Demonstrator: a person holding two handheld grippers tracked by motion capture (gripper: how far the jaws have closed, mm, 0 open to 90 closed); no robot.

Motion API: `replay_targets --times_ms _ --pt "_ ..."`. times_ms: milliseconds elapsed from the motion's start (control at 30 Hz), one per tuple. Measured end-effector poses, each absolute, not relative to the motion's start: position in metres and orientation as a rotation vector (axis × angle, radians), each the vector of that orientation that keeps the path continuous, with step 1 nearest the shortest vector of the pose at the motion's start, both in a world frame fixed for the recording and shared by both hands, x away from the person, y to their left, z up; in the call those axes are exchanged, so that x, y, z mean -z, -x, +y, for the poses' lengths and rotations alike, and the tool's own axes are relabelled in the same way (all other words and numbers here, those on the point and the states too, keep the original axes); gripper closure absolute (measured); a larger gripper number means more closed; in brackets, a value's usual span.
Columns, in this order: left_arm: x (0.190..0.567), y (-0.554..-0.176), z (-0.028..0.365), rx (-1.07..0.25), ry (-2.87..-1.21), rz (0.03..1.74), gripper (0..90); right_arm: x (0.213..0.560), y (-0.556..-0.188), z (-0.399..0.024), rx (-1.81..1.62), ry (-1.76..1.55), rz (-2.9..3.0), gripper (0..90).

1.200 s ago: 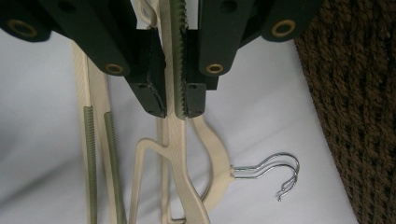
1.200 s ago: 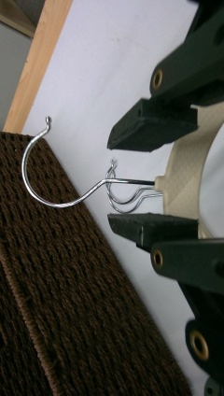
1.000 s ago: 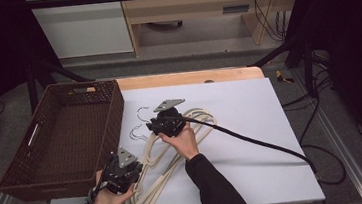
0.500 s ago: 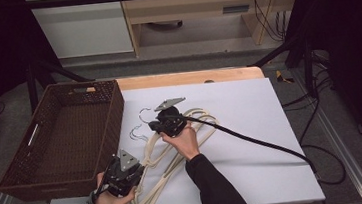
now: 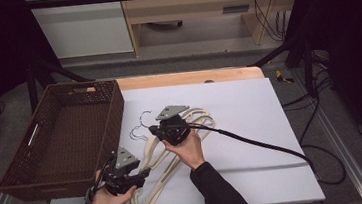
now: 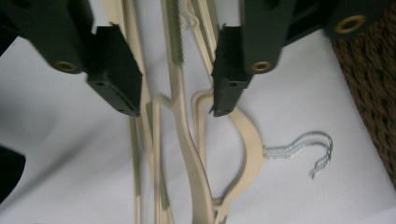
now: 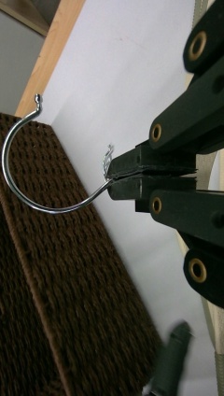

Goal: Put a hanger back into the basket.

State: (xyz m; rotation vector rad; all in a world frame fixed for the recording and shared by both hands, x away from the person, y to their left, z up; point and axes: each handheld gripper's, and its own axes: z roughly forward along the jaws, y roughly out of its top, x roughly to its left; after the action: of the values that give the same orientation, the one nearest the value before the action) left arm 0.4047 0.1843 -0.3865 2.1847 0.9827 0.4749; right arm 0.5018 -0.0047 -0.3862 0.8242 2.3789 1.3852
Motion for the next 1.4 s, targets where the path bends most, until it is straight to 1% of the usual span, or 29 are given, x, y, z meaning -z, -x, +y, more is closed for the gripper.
replay_targets --times_ms 67,133,233,300,400,467,700,900,1133,1300,1400 --pt "0.379 -0.41 0.185 -0.461 -2.154 0.958 45.5 0.384 -0.497 -0.008 -1.417 -0.812 2.37 88.5" --pt "0.376 -0.418 0.185 -0.438 -2.148 0.944 44.8 0.383 -0.494 -0.013 -1.432 -0.802 2.358 88.5" --pt "0.376 -0.429 0.182 -0.384 -2.149 0.94 45.4 0.381 -0.489 -0.018 -1.444 -0.795 2.35 88.4" --pt "0.379 -0.437 0.177 -0.316 -2.154 0.939 47.2 0.38 -0.487 -0.021 -1.45 -0.78 2.346 88.4" --pt "0.387 -0.446 0.167 -0.261 -2.174 0.949 53.9 0.378 -0.483 -0.024 -1.464 -0.767 2.342 88.4" --pt "0.391 -0.45 0.163 -0.23 -2.169 0.952 61.7 0.378 -0.481 -0.026 -1.469 -0.761 2.341 88.3" --pt "0.394 -0.448 0.155 -0.21 -2.158 0.965 80.7 0.377 -0.474 -0.031 -1.464 -0.738 2.351 88.0" --pt "0.392 -0.441 0.156 -0.208 -2.111 0.994 84.7 0.372 -0.467 -0.035 -1.459 -0.715 2.355 85.9" --pt "0.382 -0.428 0.155 -0.243 -2.096 0.967 85.6 0.352 -0.447 -0.057 -1.504 -0.673 2.318 70.1" --pt "0.374 -0.421 0.157 -0.253 -2.071 0.947 85.7 0.346 -0.43 -0.093 -1.561 -0.683 2.272 55.6" --pt "0.369 -0.418 0.16 -0.263 -2.06 0.932 85.7 0.349 -0.421 -0.119 -1.545 -0.717 2.23 45.3"
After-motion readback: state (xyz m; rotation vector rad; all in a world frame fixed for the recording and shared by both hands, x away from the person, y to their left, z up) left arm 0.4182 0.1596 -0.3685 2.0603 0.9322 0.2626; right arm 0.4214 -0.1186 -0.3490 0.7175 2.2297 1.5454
